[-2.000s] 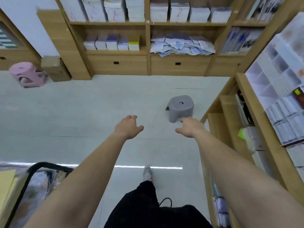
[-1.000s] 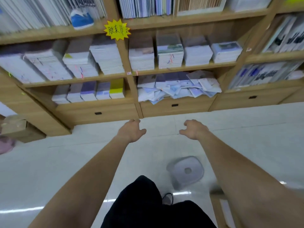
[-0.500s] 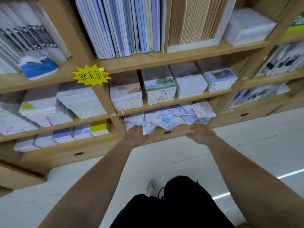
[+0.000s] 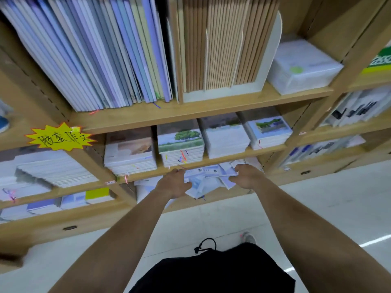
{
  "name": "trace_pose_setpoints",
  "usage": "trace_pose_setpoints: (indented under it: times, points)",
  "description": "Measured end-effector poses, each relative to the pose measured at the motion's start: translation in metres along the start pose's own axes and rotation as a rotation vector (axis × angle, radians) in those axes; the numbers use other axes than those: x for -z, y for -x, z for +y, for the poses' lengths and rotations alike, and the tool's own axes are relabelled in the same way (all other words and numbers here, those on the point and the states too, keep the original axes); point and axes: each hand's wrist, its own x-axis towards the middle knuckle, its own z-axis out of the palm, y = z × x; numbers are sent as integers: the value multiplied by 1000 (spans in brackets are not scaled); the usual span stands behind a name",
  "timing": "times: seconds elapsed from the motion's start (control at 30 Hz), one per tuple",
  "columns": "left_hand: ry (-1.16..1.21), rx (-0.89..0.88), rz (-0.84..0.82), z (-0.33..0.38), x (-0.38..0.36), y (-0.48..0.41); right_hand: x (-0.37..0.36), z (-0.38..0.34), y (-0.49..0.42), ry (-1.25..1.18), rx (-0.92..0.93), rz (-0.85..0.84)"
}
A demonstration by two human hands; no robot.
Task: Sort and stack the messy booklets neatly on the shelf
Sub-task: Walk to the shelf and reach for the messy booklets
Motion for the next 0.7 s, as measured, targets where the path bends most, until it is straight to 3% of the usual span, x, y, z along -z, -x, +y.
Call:
trace_pose_setpoints:
  times: [0.33,0.5,0.7]
  points:
    - [105,212,11,68,-71,-65,0,52,-97,186,170,-152]
    - [66,243,34,27,-130,-128,-70,66,-170,170,199,-126]
    - [-72,168,315,-75,-198,-230,-173,79,-292,166,296,4]
